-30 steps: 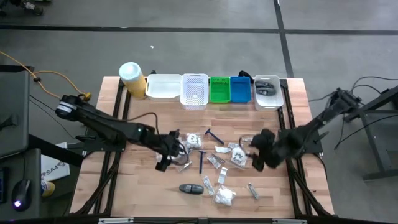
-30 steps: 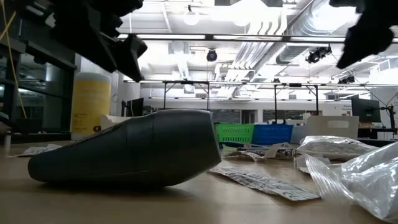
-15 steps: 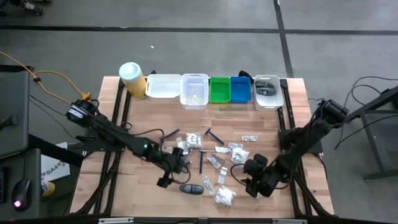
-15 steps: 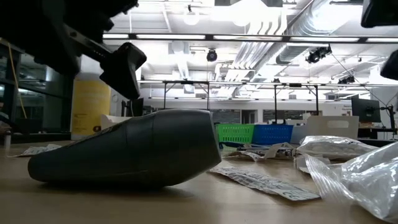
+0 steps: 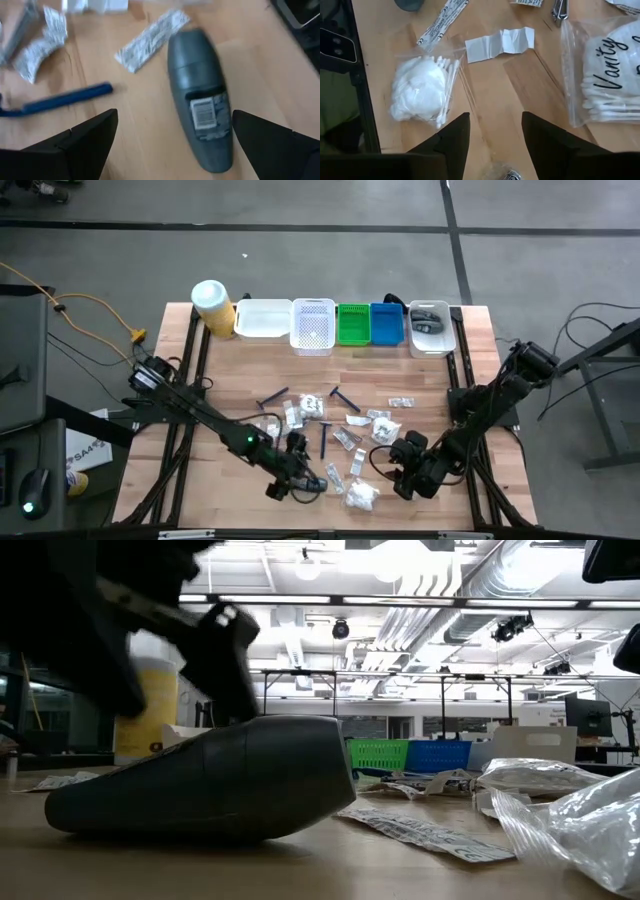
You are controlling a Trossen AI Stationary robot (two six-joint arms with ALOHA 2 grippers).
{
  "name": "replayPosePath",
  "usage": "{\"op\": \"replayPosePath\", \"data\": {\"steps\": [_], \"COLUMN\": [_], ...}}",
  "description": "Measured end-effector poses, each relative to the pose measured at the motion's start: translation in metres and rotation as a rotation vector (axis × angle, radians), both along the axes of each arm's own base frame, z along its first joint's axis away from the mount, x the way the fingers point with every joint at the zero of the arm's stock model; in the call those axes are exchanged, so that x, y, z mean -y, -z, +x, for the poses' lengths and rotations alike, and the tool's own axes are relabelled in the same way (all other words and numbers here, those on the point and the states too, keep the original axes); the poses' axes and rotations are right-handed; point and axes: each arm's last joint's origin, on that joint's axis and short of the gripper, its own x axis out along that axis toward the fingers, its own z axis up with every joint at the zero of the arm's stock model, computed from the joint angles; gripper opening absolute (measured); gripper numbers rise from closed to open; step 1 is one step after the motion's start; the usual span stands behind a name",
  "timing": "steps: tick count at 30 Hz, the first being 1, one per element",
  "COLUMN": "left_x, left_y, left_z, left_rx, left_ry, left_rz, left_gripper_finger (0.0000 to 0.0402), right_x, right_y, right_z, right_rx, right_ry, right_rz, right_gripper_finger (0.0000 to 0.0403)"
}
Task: Pick & Place Travel size toiletries
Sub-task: Put the black deodorant into the right white bin
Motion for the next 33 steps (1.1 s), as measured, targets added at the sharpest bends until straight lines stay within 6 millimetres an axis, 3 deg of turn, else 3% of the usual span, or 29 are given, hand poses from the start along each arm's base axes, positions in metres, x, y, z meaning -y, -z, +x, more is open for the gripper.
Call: {"op": "replayPosePath", "data": {"steps": [6,16,33], "left_x": [0.012,0.018,0.016], "left_y": [0.015,0.029,0.028], "left_z": [0.008,0.002,0.006], "left_rx": [-0.058,-0.154,-0.102], "left_ry": [0.001,-0.041,-0.028], "left_rz": [-0.023,0.029,0.065], "left_gripper_finger": [0.039,0.0381,0.0179], "right_x": [0.001,0.001,0.0], "right_y": [0.001,0.001,0.001], "right_z": [-0.001,-0.001,-0.001], "right_rx": [-0.007,-0.008,-0.006], "right_ry": [-0.01,-0.026,-0.021], "right_rz": [-0.014,-0.027,-0.02], "right_gripper_finger": [0.0172,0.0172,0.0172]}}
